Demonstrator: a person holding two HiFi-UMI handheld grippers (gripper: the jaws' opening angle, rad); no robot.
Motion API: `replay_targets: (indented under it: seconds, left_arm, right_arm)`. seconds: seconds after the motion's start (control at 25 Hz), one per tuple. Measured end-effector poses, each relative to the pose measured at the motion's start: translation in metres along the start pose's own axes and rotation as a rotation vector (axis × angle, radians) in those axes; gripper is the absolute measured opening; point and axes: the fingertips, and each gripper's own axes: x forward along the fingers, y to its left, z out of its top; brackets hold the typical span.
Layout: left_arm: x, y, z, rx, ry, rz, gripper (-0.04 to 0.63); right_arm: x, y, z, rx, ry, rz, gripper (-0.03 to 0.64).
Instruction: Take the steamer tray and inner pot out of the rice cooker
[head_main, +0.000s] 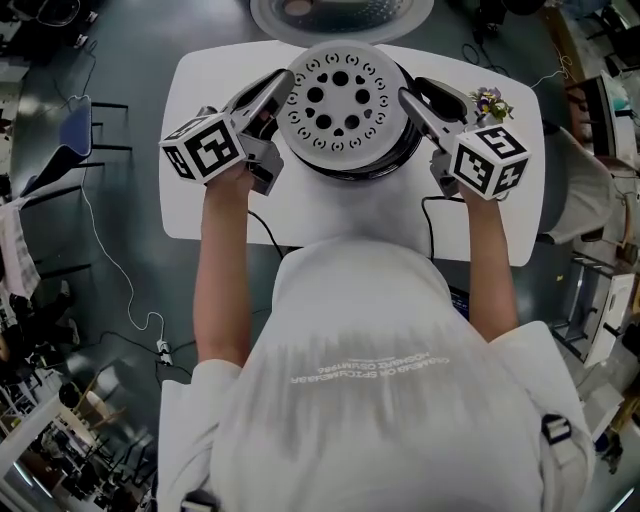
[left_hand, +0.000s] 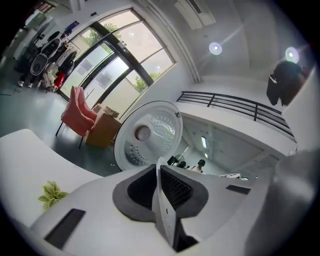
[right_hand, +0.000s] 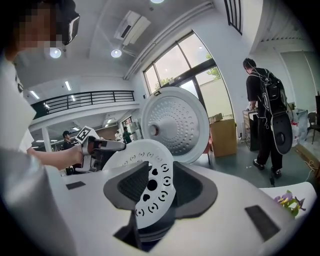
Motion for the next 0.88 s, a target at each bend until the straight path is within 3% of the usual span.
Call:
replay_targets:
  seconds: [0.24,0.44,0.64,0.88]
  left_arm:
    - [-0.046,0.001,0.022,-0.045,-0.116,-0.003,0.034]
    - [-0.107,0.021,0.045,-0.082,-0.232,0.058,0.032]
    - [-0.128,0.041,0.046,-0.169,-0.356,0.127,0.029]
    - [-0.138,0.061,0.042,-0.197,-0.431,0.184,0.025]
  right_arm:
    - [0.018,0.033,0.008,-0.034,0.001,0.056,0.152]
    - [0.043,0.075,0.013,-0.064,0.023,0.121,0.152]
    - [0.053,0.070,0.004,-0.075,0.061,0.187,0.152]
    - [0.080,0.068,0.000,-0.090,0.097,0.266,0.152]
